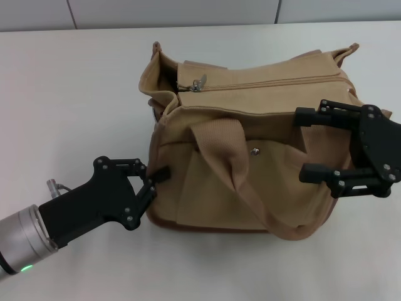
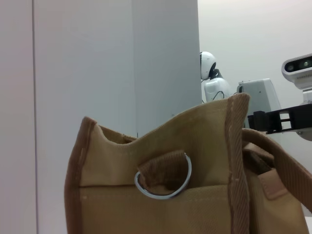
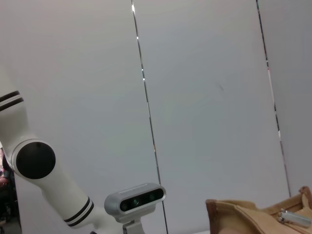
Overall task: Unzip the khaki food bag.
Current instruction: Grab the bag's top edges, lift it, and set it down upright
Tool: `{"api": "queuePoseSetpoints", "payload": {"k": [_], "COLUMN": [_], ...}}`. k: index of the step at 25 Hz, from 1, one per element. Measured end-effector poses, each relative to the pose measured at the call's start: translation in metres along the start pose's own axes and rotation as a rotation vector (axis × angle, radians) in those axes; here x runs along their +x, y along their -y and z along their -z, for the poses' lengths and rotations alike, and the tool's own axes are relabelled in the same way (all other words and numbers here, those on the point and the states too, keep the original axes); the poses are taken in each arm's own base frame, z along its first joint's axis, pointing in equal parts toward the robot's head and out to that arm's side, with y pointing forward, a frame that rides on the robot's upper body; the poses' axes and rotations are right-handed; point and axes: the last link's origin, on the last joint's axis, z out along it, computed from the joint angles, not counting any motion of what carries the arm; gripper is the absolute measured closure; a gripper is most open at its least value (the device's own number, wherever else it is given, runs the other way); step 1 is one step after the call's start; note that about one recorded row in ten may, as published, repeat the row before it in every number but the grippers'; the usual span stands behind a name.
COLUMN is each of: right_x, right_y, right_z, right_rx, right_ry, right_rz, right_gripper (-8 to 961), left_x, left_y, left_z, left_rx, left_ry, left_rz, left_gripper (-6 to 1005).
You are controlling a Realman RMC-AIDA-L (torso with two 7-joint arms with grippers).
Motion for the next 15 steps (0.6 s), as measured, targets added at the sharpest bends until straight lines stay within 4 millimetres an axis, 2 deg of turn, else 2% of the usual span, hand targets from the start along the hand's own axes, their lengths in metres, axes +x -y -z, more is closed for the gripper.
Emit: {"api": "queuePoseSetpoints", "payload": {"k": [15], "right_x": [0.003], "right_y": [-0.009], "right_z": [0.008], "right_rx": [0.021], "right_ry": [0.045], "right_rz": [-0.010], "right_gripper": [114], "left_x": [0.011], "left_y": [0.000], "left_z": [-0.005], "left_rx": [-0.044], "left_ry": [-0.055], "left_rz": [-0.011], "left_gripper": [941]}}
